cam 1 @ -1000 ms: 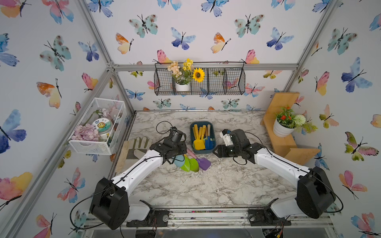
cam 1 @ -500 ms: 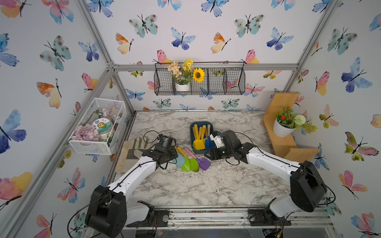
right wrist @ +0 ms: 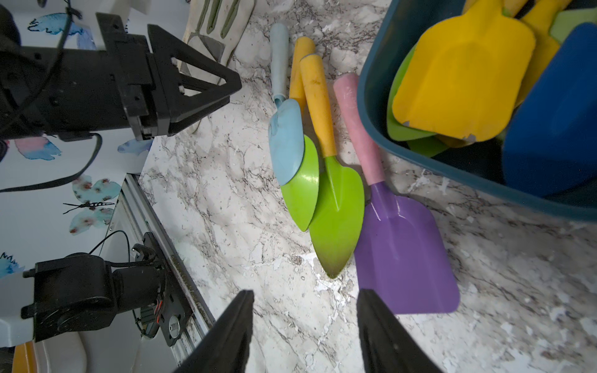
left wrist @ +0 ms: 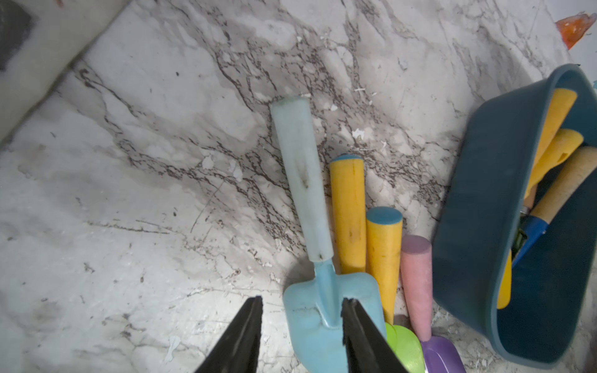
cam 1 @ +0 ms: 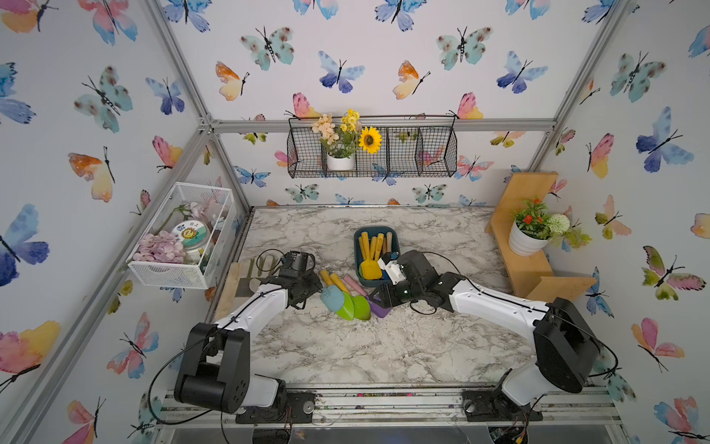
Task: Put the shovel into the storage box
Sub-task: Pick up the shovel from the center of the board.
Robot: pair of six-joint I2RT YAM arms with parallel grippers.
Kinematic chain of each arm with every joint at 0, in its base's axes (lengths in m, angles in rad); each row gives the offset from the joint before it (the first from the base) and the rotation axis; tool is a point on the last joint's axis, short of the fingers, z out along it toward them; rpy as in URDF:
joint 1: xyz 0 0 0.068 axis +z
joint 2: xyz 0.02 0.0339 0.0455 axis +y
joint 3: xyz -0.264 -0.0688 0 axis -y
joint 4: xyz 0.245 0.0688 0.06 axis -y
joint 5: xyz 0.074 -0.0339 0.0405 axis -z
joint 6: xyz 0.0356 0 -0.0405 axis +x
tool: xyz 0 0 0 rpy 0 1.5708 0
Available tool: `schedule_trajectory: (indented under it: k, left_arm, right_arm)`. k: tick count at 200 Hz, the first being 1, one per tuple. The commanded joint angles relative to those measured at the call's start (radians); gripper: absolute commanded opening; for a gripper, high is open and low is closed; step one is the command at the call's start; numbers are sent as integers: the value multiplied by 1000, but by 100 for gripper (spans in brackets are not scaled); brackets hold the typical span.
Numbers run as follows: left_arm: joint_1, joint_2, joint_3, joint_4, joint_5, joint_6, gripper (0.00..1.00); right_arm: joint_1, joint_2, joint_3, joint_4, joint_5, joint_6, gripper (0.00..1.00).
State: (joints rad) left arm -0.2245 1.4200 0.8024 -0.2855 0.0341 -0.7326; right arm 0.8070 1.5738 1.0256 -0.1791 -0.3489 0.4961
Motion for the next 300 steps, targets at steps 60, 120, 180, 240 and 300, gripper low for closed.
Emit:
schedule_trajectory:
  k: [60, 120, 180, 240, 300]
  left_arm:
    - [12, 150, 74, 75, 51, -24, 45]
    - [12, 220, 94, 89, 48, -34, 42]
    - [12, 269, 100, 107, 47, -34, 39]
    - [13, 289, 92, 124, 46, -36, 33]
    - [12, 226, 78, 103, 36, -30, 21]
  right_arm:
    - [4, -18, -36, -11, 45, 9, 56]
    - [4, -17, -36, -23, 67, 7, 56]
    - [4, -17, -35, -32, 77, 7, 56]
    - [4, -18, -32, -42, 89, 10, 56]
    - [4, -28, -31, -51, 107, 9, 56]
